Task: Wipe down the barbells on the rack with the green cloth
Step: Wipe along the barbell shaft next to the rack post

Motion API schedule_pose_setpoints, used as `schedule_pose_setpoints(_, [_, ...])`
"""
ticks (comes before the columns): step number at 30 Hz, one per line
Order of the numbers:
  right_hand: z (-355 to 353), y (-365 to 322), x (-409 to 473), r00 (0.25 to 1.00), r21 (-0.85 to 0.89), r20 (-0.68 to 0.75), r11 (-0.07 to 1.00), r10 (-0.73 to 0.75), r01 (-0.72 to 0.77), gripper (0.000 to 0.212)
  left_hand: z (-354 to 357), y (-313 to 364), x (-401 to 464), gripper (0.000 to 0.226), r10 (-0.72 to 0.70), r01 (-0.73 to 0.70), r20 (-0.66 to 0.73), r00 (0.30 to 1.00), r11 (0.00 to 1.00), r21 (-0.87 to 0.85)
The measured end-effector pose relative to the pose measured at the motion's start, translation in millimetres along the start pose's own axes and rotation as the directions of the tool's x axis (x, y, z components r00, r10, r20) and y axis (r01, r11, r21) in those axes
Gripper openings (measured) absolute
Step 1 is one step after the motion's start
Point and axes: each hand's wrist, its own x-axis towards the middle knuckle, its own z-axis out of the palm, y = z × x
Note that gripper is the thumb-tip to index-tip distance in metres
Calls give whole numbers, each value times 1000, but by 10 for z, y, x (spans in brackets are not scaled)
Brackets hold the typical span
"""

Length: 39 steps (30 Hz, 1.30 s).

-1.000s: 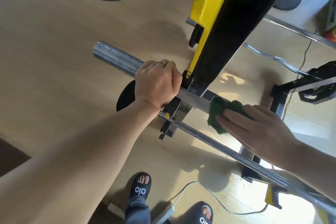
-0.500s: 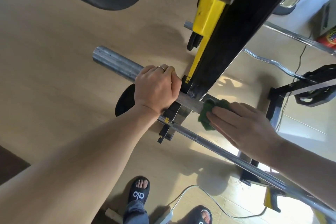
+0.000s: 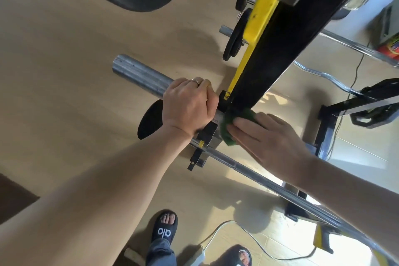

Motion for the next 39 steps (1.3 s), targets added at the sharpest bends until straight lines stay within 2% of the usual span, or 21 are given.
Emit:
schedule_pose_setpoints(3, [76,-59,144,997,26,-21,997,70,-70,30,1,-5,-6,48,16,-16,10,1000,1000,-1])
schedule_pose_setpoints(10, [-211,136,-685,995,-26,68,997,68,-66,36,-32,-1,7,43,12,-12,8,1000,1000,0])
schedule_pose_setpoints(14, [-34,33,-160,1000,-18,15,1000,24,-24,26,-30,-5,17,41,0,0,15,1000,1000,-4])
schedule_pose_setpoints(16, [50,-33,67,998,6,4,998,57,-57,28,-29,0,3,41,11,-11,20,1000,1000,6])
schedule_pose_setpoints(18, [20,-27,-13,996,29,23,996,84,-85,29,-28,-2,12,40,15,-15,31,999,1000,2])
schedule_pose_setpoints(22, [-222,126,-595,998,2,45,999,49,-49,32,-26,-1,11,42,1,-1,13,1000,1000,-3])
schedule_pose_setpoints(26, [-106,47,-199,999,36,-28,998,43,-42,15,-11,1,0,43,2,-2,8,1000,1000,1])
schedule_pose_setpoints(29, [-19,4,-9,996,76,-56,995,64,-59,17,8,-7,-6,43,13,-14,6,1000,1000,16])
schedule_pose_setpoints(33, [-132,105,-366,998,60,-34,997,53,-51,21,21,0,-7,53,-9,9,-4,1000,1000,-4])
schedule_pose_setpoints(36, [-61,85,-155,998,78,-35,996,56,-53,18,34,-10,-13,48,-9,9,-6,1000,1000,13])
schedule_pose_setpoints(39, [-21,47,-53,997,98,-21,992,77,-75,19,36,-20,-16,51,20,-20,-10,1000,1000,13])
